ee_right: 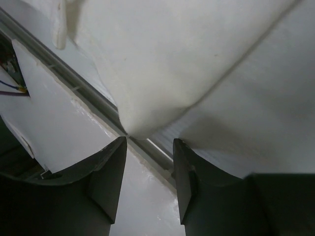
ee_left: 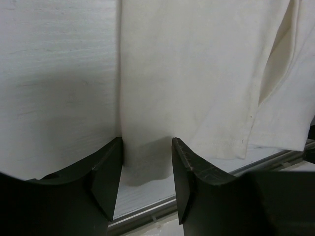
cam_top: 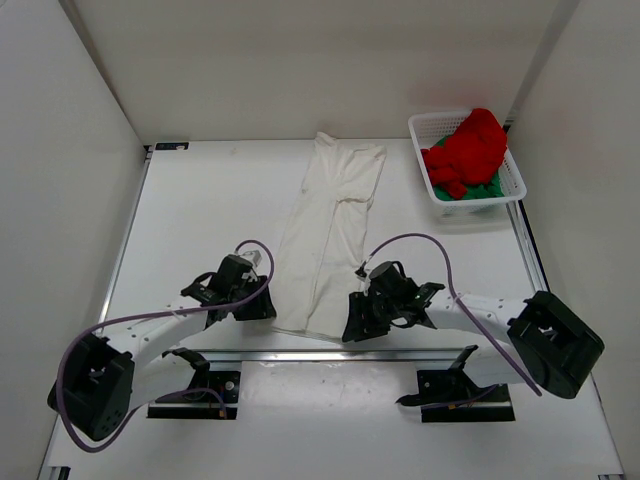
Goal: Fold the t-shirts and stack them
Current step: Grab the bottom of the folded rectangular tshirt with both arms, then fold the folded rectangular tshirt in 1/3 of the way
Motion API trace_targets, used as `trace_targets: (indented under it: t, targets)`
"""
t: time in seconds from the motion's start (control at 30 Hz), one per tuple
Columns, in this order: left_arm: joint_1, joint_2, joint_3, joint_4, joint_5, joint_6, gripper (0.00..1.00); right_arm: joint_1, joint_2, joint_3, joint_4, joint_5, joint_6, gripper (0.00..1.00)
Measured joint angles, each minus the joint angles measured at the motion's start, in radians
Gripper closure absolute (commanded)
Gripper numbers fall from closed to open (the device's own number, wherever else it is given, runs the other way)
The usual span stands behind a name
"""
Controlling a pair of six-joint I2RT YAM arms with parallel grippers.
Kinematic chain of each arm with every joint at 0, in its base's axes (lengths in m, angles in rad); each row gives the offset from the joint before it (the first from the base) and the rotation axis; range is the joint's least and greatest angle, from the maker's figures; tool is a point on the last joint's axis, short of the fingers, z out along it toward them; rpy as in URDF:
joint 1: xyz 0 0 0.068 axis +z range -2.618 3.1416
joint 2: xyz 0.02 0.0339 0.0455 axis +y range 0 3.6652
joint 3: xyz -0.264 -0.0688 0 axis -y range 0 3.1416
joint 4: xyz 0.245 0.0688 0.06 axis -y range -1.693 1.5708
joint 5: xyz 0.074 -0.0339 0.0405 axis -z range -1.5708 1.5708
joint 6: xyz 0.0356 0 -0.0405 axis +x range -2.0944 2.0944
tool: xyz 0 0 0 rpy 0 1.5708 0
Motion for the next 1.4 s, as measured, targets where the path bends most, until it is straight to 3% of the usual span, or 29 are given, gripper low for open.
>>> trace_targets:
  t: [0.17, 0.27, 0.53, 0.67, 0.97, 1.13, 1.4]
  targets:
    - [-0.021, -0.021, 0.000, -0.044, 0.013, -0.010, 0.46, 0.036, 0.014, 0.008, 0.020, -0.003, 0.022, 0.55]
    - [-0.027, -0.031, 0.000, -0.077, 0.024, -0.016, 0.48, 0.033, 0.028, 0.008, 0.035, -0.011, 0.032, 0.63]
    - [0.000, -0.051, -0.008, -0.125, 0.042, -0.018, 0.87, 0.017, 0.080, 0.008, 0.064, -0.017, 0.037, 0.99]
    - [0.021, -0.093, -0.015, -0.134, 0.052, -0.016, 1.00, 0.023, 0.070, -0.002, 0.066, -0.011, 0.045, 1.00]
    - [0.029, -0.275, 0.005, -0.224, 0.101, -0.047, 1.00, 0.156, -0.060, 0.035, -0.087, -0.004, 0.055, 1.00]
    - [0.080, -0.185, 0.147, -0.152, 0.109, -0.070, 1.00, 0.020, -0.048, 0.199, -0.162, 0.011, -0.034, 1.00]
    - [0.116, 0.289, 0.481, 0.121, 0.033, -0.133, 1.00, -0.333, 0.109, 0.451, -0.154, 0.040, -0.188, 1.00]
